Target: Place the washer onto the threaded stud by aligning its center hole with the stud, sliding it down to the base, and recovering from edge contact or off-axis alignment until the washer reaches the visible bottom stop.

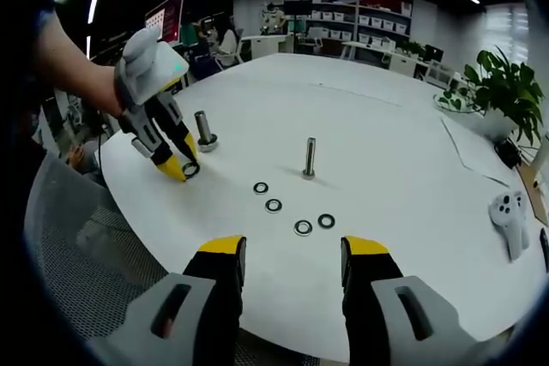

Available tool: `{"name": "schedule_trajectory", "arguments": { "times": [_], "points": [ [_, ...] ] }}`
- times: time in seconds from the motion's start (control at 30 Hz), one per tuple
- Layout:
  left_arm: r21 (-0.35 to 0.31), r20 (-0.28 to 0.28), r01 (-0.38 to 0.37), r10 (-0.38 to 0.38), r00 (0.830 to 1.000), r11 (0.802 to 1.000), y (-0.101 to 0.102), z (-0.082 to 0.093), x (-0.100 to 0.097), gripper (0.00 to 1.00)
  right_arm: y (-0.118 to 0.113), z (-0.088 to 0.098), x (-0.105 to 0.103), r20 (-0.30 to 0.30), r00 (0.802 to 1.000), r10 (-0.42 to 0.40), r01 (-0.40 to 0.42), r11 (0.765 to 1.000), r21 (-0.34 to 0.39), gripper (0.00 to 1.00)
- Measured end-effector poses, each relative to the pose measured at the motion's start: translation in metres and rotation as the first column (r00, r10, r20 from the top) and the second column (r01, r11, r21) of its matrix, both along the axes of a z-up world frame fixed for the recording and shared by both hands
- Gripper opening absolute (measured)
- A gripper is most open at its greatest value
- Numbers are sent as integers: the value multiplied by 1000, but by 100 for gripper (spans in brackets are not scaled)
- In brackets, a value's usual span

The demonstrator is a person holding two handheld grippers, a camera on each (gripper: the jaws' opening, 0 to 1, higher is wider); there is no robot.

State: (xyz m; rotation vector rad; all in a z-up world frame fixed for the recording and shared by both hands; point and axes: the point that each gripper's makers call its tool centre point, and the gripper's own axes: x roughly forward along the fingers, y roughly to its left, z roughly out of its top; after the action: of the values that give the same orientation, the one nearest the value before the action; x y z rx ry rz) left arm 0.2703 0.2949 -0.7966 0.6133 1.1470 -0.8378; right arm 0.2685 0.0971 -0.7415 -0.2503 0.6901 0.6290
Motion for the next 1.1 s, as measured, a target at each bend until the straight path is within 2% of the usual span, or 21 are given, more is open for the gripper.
{"name": "schedule_trajectory", "arguments": {
  "times": [0.4,0.63,1.03,1.1],
  "points": [
    [32,-30,2,-1,1000,999,24,-2,-5,21,0,0,-1,-2,1000,-6,6,1000,-3,47],
    [58,-45,45,-43,998,997,23,-2,-7,23,-1,-1,-1,-5,1000,-8,8,1000,-9,47],
    [81,-67,37,-32,997,996,24,-2,-5,21,-3,-2,0,-4,1000,-17,17,1000,-11,47],
    [97,-65,66,-60,996,993,24,-1,-7,20,-3,-2,0,-4,1000,-19,19,1000,-12,47]
  ]
}}
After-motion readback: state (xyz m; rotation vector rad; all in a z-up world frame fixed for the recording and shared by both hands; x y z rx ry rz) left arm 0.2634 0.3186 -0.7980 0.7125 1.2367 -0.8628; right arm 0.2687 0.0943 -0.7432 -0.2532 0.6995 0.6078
